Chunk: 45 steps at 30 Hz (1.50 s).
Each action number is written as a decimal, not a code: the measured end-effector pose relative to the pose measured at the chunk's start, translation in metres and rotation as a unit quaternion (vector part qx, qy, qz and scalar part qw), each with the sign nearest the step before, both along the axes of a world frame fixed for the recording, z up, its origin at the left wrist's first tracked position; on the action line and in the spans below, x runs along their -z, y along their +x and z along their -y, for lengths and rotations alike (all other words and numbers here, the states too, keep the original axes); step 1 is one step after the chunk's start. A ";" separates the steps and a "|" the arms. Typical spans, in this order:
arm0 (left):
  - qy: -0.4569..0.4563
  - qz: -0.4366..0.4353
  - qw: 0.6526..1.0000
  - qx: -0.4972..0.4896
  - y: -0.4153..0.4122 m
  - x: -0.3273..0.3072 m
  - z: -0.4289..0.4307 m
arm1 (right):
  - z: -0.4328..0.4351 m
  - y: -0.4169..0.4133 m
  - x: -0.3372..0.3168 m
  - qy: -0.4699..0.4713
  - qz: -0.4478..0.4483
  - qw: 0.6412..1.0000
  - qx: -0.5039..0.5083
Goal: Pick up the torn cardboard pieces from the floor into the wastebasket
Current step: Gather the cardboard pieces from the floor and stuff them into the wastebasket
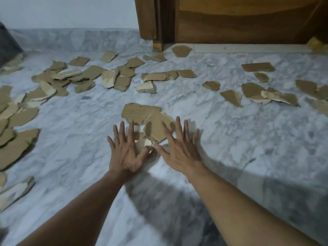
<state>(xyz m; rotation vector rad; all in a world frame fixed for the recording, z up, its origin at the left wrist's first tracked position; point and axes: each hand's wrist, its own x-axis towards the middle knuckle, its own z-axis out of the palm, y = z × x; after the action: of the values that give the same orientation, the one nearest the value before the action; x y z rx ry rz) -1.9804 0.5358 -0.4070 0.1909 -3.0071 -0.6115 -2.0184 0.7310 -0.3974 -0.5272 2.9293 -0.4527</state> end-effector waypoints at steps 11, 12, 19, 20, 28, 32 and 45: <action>-0.117 -0.028 0.990 0.073 -0.152 -0.001 0.029 | -0.001 -0.098 0.009 0.007 -0.144 0.989 0.037; -0.117 -0.028 0.989 0.085 -0.160 0.000 0.028 | -0.003 -0.104 0.010 0.006 -0.130 0.990 0.045; -0.150 0.019 0.984 0.095 -0.171 0.006 0.008 | 0.004 -0.113 0.016 0.053 -0.099 0.979 0.169; -0.165 0.006 0.982 0.087 -0.166 0.003 0.006 | 0.005 -0.109 0.014 0.045 -0.101 0.975 0.193; -0.119 -0.011 0.986 0.112 -0.122 0.002 -0.014 | -0.021 -0.071 0.002 -0.049 -0.085 0.979 0.176; -0.139 -0.032 0.988 0.059 -0.085 0.000 -0.036 | -0.038 -0.036 0.001 -0.058 -0.071 0.972 0.215; -0.014 -0.020 0.994 -0.109 0.004 -0.023 -0.080 | -0.045 0.026 -0.014 -0.149 -0.058 0.952 0.261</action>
<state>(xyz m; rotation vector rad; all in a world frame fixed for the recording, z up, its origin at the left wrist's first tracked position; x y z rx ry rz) -1.9764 0.6153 -0.3837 0.4921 -2.8987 -0.5430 -1.9927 0.7758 -0.3838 0.2246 3.1066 -0.9617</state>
